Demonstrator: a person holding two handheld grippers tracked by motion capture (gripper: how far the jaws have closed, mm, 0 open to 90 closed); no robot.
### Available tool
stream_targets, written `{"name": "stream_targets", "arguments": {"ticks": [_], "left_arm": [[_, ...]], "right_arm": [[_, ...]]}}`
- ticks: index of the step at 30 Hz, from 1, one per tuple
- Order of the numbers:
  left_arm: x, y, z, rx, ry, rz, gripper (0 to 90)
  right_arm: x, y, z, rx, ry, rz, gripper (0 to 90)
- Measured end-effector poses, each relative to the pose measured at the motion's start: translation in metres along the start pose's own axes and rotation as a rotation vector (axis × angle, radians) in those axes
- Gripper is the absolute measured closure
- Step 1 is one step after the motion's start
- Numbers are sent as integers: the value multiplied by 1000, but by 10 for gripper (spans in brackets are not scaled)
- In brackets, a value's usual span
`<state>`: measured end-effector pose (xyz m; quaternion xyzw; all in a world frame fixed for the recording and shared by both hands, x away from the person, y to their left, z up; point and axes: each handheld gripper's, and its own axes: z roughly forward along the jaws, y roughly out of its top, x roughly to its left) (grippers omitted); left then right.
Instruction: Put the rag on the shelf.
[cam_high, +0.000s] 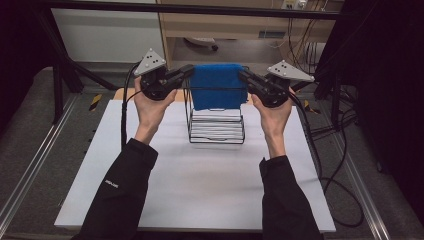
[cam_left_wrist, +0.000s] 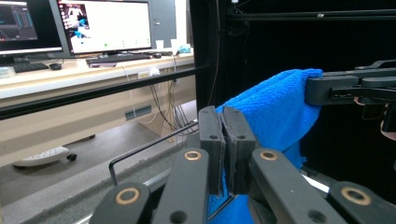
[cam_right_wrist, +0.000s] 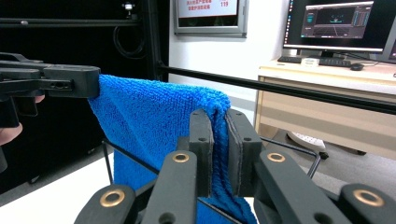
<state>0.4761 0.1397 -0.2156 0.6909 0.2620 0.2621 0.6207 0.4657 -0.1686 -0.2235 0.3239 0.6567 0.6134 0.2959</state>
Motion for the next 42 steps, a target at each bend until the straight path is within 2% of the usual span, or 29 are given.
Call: {"name": "stream_targets", "arguments": {"ticks": [9, 13, 16, 22, 30, 33, 37, 39, 42], "left_arm": [[-5, -4, -6, 35, -32, 19, 869], [-8, -6, -8, 55, -38, 27, 867], [-9, -9, -9, 74, -43, 18, 864], [-13, -13, -12, 128, -43, 20, 855], [-20, -15, -17, 179, -47, 36, 817], [-20, -10, -19, 196, -39, 19, 745], [-16, 3, -24, 172, -38, -29, 657], [-15, 7, -23, 170, -26, -46, 656], [-13, 6, -16, 219, -13, -59, 706]], "right_arm": [[2, -3, -5, 35, 5, -27, 810], [2, -8, -7, 43, 15, -15, 810], [3, -10, -8, 57, 23, -10, 810], [3, -13, -10, 95, 49, 2, 810], [1, -18, -14, 131, 73, 3, 803], [1, -21, -14, 133, 76, -4, 801], [1, -24, -14, 136, 79, 3, 801], [1, -26, -14, 139, 79, 1, 800], [1, -28, -14, 141, 80, -5, 791]]}}
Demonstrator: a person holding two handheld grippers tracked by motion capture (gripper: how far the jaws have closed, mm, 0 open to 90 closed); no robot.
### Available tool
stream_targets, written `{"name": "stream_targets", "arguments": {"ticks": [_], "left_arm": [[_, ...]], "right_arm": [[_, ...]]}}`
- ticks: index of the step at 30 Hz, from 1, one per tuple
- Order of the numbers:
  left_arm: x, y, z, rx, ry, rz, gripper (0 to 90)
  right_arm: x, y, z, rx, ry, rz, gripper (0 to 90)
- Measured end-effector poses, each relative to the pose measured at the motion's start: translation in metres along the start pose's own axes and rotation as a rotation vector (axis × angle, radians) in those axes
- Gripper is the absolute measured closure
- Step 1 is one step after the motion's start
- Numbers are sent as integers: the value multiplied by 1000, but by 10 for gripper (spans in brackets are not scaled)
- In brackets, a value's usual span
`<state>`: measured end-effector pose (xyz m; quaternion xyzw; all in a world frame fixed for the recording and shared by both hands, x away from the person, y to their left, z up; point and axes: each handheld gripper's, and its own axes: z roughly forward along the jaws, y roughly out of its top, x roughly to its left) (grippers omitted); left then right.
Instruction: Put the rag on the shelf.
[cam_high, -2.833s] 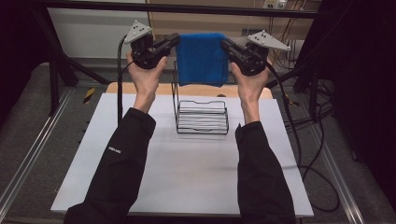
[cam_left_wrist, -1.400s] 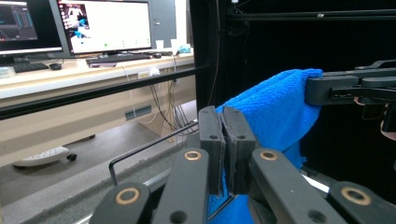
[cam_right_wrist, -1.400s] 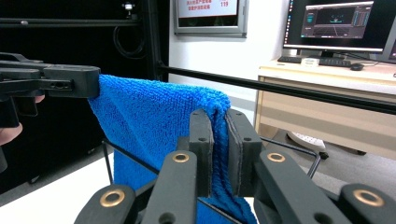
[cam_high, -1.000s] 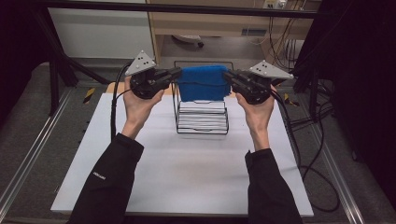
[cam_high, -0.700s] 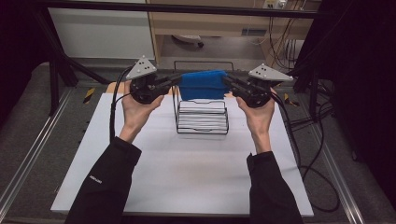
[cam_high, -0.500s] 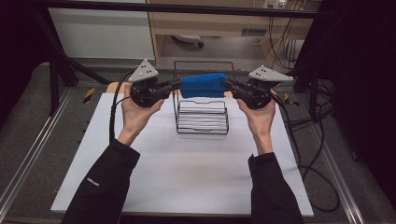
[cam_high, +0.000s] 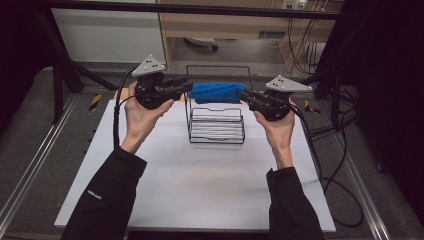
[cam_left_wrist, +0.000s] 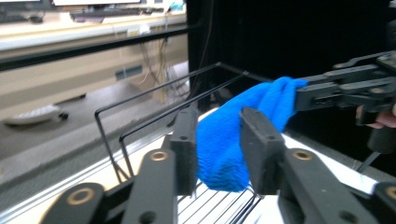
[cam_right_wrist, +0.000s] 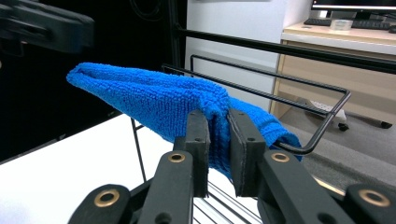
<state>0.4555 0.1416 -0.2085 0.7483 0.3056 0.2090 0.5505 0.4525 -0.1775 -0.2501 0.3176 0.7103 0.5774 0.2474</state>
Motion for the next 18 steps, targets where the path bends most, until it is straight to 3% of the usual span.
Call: {"name": "stream_targets", "arguments": {"ticks": [3, 7, 12, 18], "left_arm": [[2, -4, 8, 41, -18, -21, 798], [2, -12, 15, 73, -56, -14, 895], [0, -19, 21, 103, -66, -6, 898], [-1, -25, 25, 105, -65, 0, 898]], "right_arm": [[0, -1, 0, 2, 5, -7, 789], [-1, -3, 0, 14, 18, -18, 782], [-2, -4, 2, 33, 20, -21, 767], [0, -5, 0, 49, 22, -40, 728]]}}
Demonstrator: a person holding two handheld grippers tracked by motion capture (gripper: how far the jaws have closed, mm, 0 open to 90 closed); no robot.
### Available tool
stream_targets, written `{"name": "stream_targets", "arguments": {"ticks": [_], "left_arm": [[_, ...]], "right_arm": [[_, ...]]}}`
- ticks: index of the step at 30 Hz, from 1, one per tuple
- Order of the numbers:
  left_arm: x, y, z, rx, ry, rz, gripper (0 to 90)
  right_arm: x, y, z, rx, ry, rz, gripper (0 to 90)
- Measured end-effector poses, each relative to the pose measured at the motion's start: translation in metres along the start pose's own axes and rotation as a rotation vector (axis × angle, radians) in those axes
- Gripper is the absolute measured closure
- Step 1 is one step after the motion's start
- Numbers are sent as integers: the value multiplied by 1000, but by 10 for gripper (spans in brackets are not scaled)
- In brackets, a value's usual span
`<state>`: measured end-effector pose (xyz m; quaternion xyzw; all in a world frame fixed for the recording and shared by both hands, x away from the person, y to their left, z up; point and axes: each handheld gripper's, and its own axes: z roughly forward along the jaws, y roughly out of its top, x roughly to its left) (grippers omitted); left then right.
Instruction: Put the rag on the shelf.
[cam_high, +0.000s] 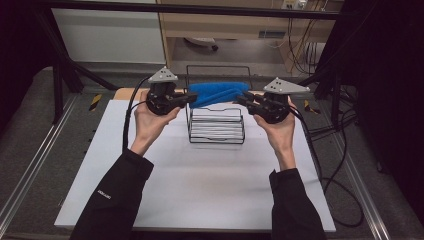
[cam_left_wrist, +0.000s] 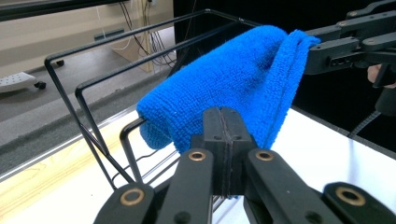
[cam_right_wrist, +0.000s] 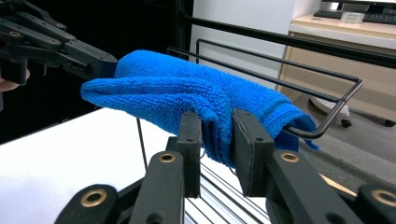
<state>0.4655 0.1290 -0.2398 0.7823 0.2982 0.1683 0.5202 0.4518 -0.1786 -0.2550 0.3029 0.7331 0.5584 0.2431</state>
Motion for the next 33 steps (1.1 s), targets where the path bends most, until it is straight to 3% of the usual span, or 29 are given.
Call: {"name": "stream_targets", "arguments": {"ticks": [3, 7, 12, 15, 18, 22, 29, 33], "left_arm": [[1, -3, 3, 5, 2, 0, 898], [3, -6, 6, 10, 3, 14, 898], [3, -12, 10, 21, 8, 23, 898], [3, -14, 12, 22, 10, 31, 898], [3, -18, 13, 19, 11, 36, 898], [3, -22, 15, 18, 14, 39, 898], [5, -27, 16, 13, 15, 30, 897], [5, -29, 10, 12, 16, 38, 879]], "right_arm": [[2, -1, -3, 3, 6, -13, 665], [5, 0, -11, 0, 13, -24, 492], [8, 8, -17, -34, 8, 0, 373], [10, 11, -15, -36, 15, 2, 460], [12, 7, -9, 18, 3, 2, 656], [8, -6, 0, 72, 4, 46, 821], [2, -17, 5, 94, -16, 71, 866], [4, -15, -2, 72, -2, 71, 793]]}}
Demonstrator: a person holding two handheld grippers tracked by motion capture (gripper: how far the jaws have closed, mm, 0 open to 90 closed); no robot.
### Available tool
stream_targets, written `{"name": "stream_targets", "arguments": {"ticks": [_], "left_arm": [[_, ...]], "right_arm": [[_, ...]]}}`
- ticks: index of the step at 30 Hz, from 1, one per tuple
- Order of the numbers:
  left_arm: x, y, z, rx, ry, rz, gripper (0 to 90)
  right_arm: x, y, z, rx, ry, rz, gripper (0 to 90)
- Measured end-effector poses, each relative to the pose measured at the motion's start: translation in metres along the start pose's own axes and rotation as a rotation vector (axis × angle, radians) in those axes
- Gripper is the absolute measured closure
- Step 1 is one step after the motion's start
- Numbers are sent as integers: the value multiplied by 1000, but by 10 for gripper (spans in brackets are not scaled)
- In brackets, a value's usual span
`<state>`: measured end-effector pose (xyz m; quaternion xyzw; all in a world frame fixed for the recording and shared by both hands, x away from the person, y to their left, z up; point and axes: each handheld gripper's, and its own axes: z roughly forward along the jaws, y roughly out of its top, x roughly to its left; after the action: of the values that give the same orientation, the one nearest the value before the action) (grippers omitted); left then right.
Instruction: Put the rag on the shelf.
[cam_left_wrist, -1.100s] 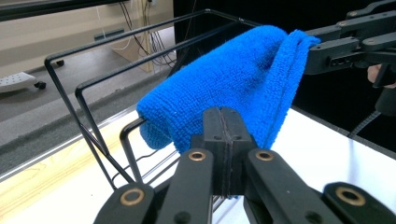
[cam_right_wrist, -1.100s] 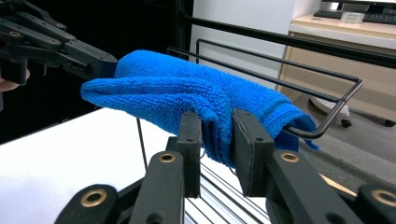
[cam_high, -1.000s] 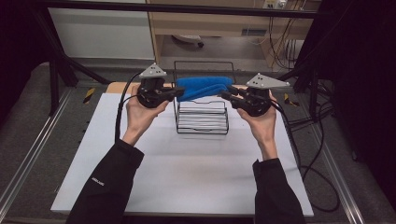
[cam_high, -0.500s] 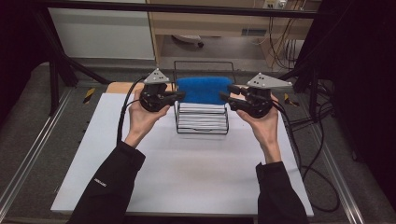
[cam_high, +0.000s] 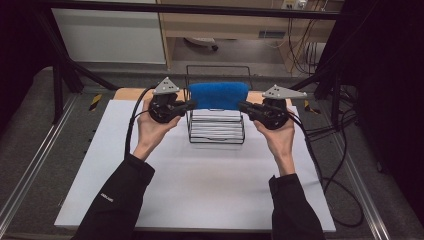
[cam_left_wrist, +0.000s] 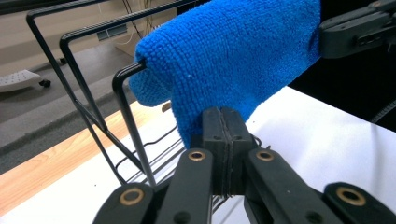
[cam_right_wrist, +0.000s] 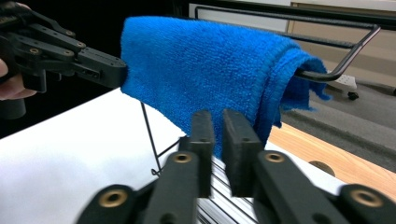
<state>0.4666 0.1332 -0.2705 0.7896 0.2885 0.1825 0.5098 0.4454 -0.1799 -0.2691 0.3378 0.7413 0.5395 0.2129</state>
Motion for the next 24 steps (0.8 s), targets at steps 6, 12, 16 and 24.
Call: {"name": "stream_targets", "arguments": {"ticks": [6, 12, 16, 24], "left_arm": [[1, -8, -19, 17, 12, 4, 686], [6, -24, -37, 63, 45, 5, 496], [10, -39, -48, 61, 52, -5, 386], [17, -69, -64, 83, 88, -13, 180]], "right_arm": [[2, -1, -18, -44, 4, 30, 527], [-1, -6, -32, -48, 26, 73, 284], [-5, -10, -41, -26, 35, 84, 169], [-9, -30, -54, 7, 7, 72, 70]]}}
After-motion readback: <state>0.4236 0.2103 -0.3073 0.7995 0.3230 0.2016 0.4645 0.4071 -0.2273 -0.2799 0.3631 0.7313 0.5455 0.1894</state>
